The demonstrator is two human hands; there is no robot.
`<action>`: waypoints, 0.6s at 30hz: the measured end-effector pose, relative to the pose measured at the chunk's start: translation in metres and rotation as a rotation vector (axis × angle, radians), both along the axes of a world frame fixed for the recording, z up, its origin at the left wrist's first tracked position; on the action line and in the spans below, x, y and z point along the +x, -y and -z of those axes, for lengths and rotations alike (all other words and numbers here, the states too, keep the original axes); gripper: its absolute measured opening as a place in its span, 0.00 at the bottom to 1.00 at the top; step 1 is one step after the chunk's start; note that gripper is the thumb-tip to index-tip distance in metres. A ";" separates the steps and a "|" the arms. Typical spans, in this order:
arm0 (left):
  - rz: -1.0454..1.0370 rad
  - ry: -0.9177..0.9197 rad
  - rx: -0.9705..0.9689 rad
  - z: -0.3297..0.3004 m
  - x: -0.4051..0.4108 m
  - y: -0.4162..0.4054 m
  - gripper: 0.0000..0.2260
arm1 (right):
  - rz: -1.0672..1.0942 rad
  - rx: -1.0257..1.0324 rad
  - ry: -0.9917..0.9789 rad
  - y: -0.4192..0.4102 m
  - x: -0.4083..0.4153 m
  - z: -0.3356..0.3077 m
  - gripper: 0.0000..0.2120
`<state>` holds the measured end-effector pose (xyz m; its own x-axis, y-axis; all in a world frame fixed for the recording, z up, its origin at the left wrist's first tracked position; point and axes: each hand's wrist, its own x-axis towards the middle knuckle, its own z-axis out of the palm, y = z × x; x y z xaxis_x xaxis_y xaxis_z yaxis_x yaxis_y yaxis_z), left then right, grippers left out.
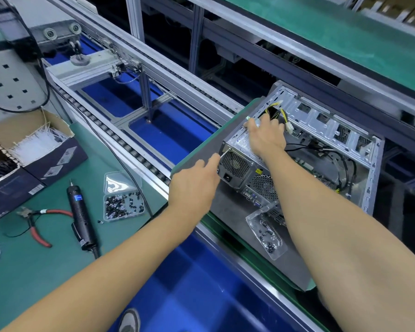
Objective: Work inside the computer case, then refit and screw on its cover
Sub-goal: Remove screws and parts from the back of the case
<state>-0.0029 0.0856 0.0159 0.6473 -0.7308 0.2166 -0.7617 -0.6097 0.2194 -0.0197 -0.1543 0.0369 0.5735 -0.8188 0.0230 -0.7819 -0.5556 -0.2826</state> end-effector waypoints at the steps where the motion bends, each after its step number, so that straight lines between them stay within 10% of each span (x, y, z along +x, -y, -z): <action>1: -0.030 -0.085 -0.069 -0.001 0.000 0.000 0.05 | 0.004 0.002 -0.008 0.001 0.000 0.000 0.23; 6: -0.019 -1.412 -0.419 -0.006 0.024 0.004 0.10 | 0.001 0.007 -0.026 0.002 -0.001 -0.001 0.25; 10: -0.028 -1.820 -0.550 0.001 0.020 -0.002 0.11 | 0.017 0.017 0.018 0.001 -0.001 -0.001 0.26; 14: 0.038 -1.414 -0.387 0.002 0.016 0.004 0.10 | 0.046 0.027 0.057 0.002 0.001 0.001 0.27; 18: 0.005 -0.366 -0.114 0.009 0.007 0.005 0.09 | 0.030 0.020 0.039 0.001 0.003 0.002 0.25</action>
<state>0.0045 0.0803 0.0064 0.6936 -0.7184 0.0519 -0.6232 -0.5624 0.5435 -0.0163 -0.1558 0.0351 0.5474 -0.8364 0.0282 -0.7864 -0.5256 -0.3245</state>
